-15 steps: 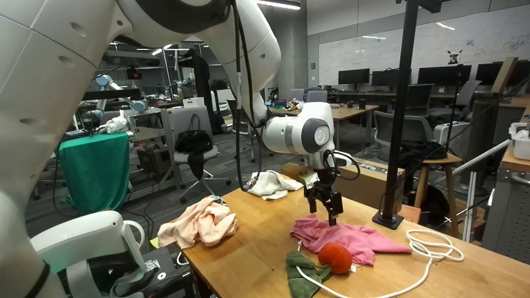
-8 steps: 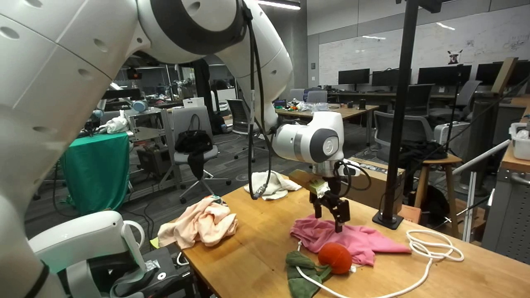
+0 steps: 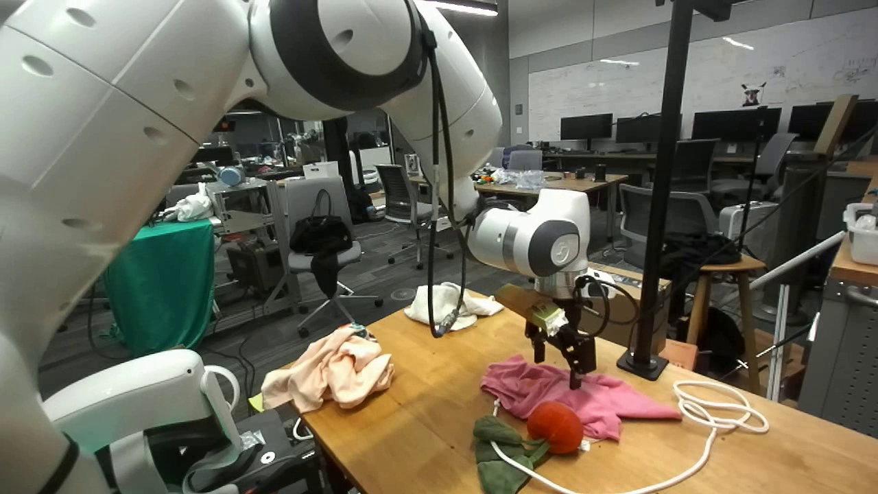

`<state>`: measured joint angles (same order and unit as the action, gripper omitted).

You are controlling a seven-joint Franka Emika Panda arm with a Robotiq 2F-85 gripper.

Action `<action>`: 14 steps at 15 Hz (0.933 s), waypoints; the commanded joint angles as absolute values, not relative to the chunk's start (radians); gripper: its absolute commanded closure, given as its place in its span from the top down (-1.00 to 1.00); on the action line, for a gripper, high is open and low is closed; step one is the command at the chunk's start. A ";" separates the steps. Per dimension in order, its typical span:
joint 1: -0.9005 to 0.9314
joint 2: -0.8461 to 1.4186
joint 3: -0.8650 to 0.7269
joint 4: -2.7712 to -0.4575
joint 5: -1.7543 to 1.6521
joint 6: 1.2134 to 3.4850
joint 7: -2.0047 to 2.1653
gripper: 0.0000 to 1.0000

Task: Move the white towel to the right front corner, then move it to the left back corner, then move the rope to the right back corner, then move the peach shirt to the left front corner, then move the pink shirt away from you, then move the turnip plushie closer to you

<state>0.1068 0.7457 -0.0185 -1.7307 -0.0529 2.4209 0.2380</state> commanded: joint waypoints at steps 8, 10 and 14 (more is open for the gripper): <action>0.058 0.859 0.007 -1.669 -0.004 2.400 0.147 1.00; 0.059 0.863 0.014 -1.670 -0.004 2.402 0.138 1.00; 0.074 0.851 0.031 -1.680 -0.005 2.412 0.132 1.00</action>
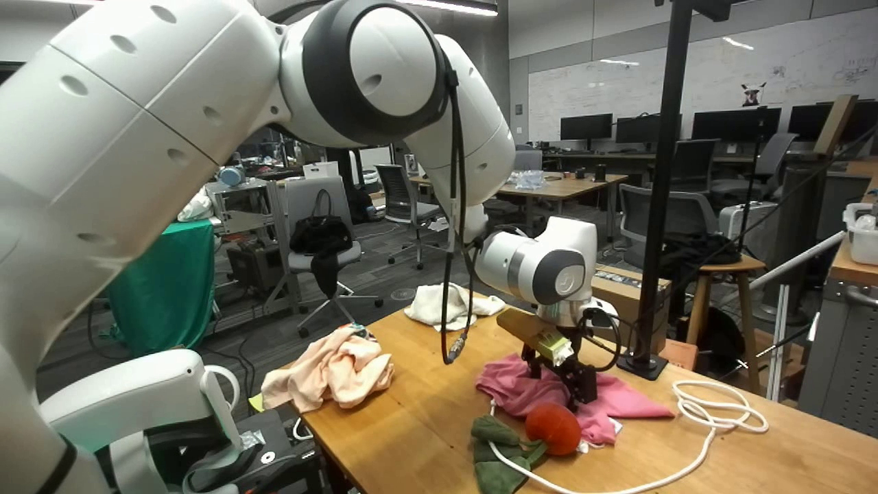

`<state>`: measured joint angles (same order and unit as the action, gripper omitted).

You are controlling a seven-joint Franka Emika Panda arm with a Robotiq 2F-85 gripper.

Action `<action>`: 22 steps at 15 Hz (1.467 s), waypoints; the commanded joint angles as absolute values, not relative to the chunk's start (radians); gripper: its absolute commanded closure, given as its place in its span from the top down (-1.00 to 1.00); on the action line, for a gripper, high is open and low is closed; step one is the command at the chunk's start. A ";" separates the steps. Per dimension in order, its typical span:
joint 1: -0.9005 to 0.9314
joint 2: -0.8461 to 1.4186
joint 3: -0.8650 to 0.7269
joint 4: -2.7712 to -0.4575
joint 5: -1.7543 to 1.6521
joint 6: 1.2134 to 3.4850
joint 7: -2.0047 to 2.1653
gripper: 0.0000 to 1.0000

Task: Move the white towel to the right front corner, then move it to the left back corner, then move the rope to the right back corner, then move the peach shirt to the left front corner, then move the pink shirt away from you, then move the turnip plushie closer to you

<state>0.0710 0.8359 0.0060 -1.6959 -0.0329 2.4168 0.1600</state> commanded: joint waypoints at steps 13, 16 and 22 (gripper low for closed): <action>0.173 0.923 0.031 -1.543 -0.023 2.408 0.217 1.00; 0.192 0.967 0.014 -1.466 -0.017 2.400 0.272 1.00; 0.224 1.039 -0.001 -1.334 -0.009 2.368 0.373 1.00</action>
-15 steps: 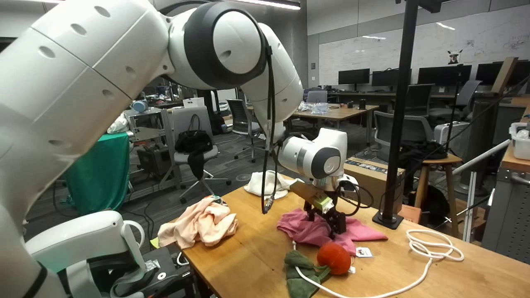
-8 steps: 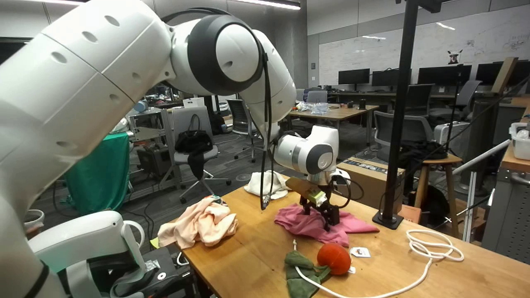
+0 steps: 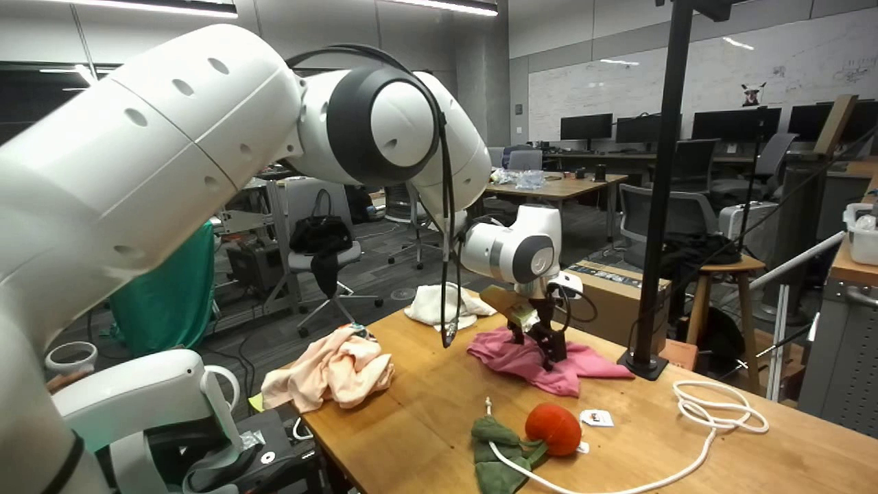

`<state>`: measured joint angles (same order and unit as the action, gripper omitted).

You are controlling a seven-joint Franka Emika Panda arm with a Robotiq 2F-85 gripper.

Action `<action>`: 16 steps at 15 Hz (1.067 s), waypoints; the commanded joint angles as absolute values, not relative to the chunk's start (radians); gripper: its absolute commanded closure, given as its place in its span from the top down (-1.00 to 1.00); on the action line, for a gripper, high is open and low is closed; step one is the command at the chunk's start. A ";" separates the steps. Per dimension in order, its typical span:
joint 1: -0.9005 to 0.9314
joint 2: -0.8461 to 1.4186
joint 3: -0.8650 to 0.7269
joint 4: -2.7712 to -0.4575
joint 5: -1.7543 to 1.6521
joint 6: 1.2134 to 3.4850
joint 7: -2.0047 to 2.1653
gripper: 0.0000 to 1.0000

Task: Move the white towel to the right front corner, then move it to the left back corner, then move the rope to the right back corner, then move the peach shirt to the left front corner, then move the pink shirt away from you, then move the turnip plushie closer to you

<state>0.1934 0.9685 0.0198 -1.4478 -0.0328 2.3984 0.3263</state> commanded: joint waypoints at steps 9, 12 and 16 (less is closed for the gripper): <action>0.269 1.033 -0.021 -1.270 -0.022 2.272 0.477 1.00; 0.282 0.976 -0.021 -1.322 -0.026 2.261 0.482 1.00; 0.297 0.886 -0.030 -1.401 -0.036 2.260 0.493 1.00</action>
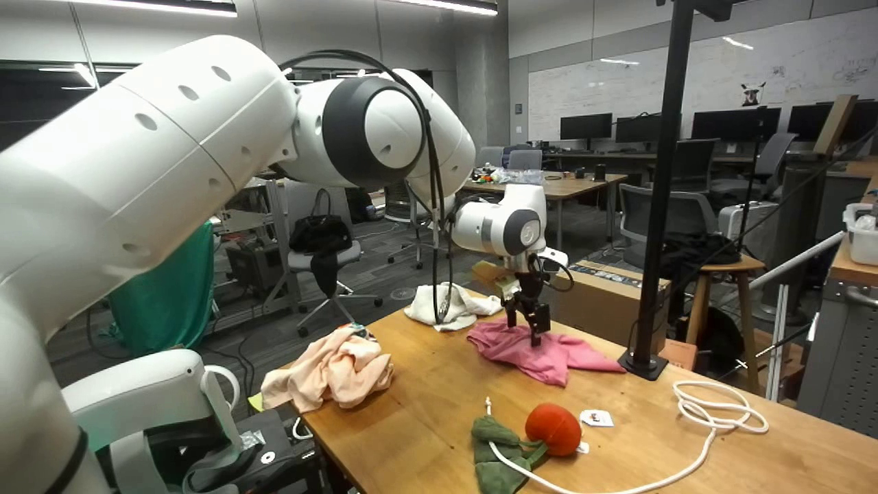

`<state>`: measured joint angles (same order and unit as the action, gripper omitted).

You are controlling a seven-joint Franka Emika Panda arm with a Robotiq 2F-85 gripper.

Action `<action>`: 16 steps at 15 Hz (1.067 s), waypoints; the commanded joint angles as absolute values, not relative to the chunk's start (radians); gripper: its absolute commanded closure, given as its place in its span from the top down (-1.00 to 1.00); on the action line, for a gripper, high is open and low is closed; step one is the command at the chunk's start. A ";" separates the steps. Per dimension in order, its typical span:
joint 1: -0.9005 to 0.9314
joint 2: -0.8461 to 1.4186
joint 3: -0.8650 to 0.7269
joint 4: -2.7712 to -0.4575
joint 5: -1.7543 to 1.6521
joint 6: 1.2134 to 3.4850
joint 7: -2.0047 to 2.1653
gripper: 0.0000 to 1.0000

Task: Move the white towel to the right front corner, then move it to the left back corner, then move the rope to the right back corner, then move the peach shirt to the left front corner, then move the pink shirt away from you, then move the turnip plushie closer to you

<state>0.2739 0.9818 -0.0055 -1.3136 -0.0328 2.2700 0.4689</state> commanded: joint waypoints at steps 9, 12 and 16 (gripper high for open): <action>0.264 0.615 -0.074 -1.708 -0.042 2.251 0.529 1.00; 0.241 0.527 -0.092 -1.853 -0.043 2.268 0.536 1.00; 0.196 0.461 -0.088 -1.978 -0.030 2.259 0.529 1.00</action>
